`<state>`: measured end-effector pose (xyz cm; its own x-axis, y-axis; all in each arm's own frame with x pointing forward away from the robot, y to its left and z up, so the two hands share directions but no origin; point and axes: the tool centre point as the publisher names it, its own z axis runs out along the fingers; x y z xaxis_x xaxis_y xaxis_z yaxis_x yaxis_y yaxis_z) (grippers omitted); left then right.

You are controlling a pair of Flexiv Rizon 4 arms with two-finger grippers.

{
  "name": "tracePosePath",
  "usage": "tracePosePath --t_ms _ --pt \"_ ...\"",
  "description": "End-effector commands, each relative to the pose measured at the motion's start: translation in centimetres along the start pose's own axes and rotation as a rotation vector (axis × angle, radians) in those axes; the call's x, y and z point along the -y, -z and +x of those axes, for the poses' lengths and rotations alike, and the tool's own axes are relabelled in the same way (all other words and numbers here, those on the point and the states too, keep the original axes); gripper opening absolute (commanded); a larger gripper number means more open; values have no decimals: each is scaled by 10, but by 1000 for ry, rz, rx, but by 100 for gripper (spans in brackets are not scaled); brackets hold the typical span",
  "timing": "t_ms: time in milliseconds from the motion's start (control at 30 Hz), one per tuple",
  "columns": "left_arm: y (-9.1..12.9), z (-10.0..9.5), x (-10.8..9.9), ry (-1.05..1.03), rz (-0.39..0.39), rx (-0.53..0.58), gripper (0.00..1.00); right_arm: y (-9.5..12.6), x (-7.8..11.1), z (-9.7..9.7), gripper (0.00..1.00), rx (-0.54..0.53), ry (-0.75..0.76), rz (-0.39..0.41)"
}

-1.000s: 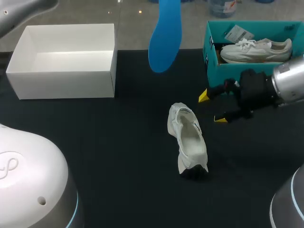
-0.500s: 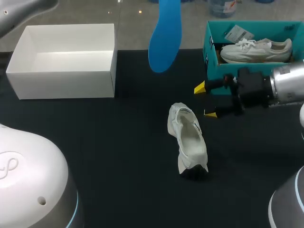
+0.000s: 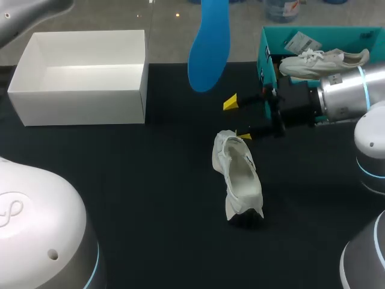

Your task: Take the shoe out of the shoebox, open the shoe tongue, remove and reinsert the insole, then place the shoe into the shoebox

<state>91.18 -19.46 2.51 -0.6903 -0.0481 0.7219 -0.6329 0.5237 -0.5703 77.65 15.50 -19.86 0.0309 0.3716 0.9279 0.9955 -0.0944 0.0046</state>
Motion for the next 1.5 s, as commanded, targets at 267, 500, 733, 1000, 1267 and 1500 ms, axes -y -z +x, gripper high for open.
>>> tracePosePath --t_ms 267,500,733,1000,1267,1500 --pt "0 0 -1 -1 0 0 0 -5 0 -3 100 -8 1 -3" --pt "0 0 -1 -1 0 0 0 -5 0 -5 100 -41 0 -1" --pt "0 0 -1 -1 0 0 0 2 -3 3 100 -203 41 5" --pt "0 0 -1 -1 0 0 0 0 -4 22 100 -270 3 20" --pt "0 0 -1 -1 0 0 0 -3 -1 42 100 -313 -111 55" --pt "0 0 -1 -1 0 0 0 -7 2 52 100 -319 -152 81"
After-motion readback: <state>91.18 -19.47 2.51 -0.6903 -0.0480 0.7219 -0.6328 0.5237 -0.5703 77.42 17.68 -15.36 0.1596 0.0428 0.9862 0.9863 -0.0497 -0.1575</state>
